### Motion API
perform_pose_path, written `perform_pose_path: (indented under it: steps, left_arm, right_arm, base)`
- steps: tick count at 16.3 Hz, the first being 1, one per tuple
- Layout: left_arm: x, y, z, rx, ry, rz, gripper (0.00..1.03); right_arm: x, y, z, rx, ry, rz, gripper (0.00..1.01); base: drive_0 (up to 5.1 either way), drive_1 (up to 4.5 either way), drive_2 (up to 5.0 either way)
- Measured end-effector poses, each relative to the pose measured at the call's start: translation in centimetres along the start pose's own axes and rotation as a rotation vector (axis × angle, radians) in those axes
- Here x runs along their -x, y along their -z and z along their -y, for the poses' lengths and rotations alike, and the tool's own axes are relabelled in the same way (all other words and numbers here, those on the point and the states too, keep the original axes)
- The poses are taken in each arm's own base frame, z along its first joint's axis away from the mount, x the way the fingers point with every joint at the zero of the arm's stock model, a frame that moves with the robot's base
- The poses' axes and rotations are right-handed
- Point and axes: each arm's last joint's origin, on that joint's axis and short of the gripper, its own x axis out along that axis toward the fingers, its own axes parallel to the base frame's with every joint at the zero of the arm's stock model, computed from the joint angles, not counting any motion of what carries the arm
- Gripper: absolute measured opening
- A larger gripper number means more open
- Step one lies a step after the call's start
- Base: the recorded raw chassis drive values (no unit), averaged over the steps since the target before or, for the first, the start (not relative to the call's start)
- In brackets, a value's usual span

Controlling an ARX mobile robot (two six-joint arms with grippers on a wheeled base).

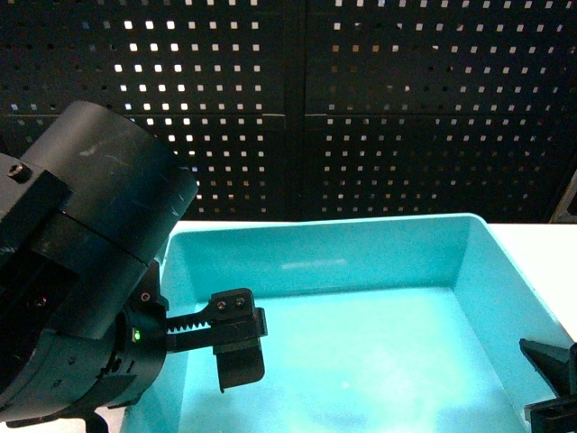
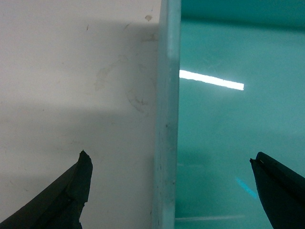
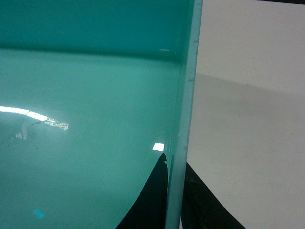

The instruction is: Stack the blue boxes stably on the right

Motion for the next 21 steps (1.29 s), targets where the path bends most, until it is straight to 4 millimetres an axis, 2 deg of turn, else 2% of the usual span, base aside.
perform_pose_path:
  steps: [7,8,10,11,15,17,19,21]
  left_arm:
    - [-1.2,0.9,0.5,0.005,-0.03,0.015,0.65]
    - [-1.5,1.0,0.5,0.006,-0.037,0.034,0.56]
    - [-1.8,1.4,0.6,-0.002,-0.043,0.03,0.21]
    - [-1.8,1.3,0.6,-0.019,-0.051,0.036,0.09]
    - [-2.2,0.5,0.5,-0.068,-0.033,0.102,0.08]
    - [-2.1,-0.1,0.5,-0.089,-0.008,0.126,0.08]
    - [-1.3,-1.4,0.4,-0.088,0.017,0.17,0.08]
    - [0.6,-3.9,0.7,-0.082,0.059,0.257,0.08]
  right_arm:
    - [0.1,0.1,0.1,-0.004,0.003,-0.002,0.07]
    - [0.1,0.1,0.1,-0.003,0.003,-0.002,0.07]
    - [0.2,0.1,0.3,-0.001,0.003,-0.006,0.07]
    - [0.2,0.1,0.3,0.005,0.003,-0.006,0.07]
    - [0.7,-0.3,0.9,-0.025,0.009,-0.018,0.07]
    - [1.0,-1.1,1.2,-0.045,0.019,-0.007,0.07]
    - [1.3,-3.0,1.4,-0.04,0.022,0.046,0.07]
    - [1.9,-5.8,1.7,-0.034,0.029,0.13,0.07]
  base:
    - [0.0,0.0,0.0]
    - [0.0,0.0,0.0]
    - [0.0,0.0,0.0]
    - [0.0,0.0,0.0]
    - [0.0,0.0,0.0]
    - [0.0,0.0,0.0]
    - [0.0,0.0,0.0]
    - [0.0,0.0,0.0]
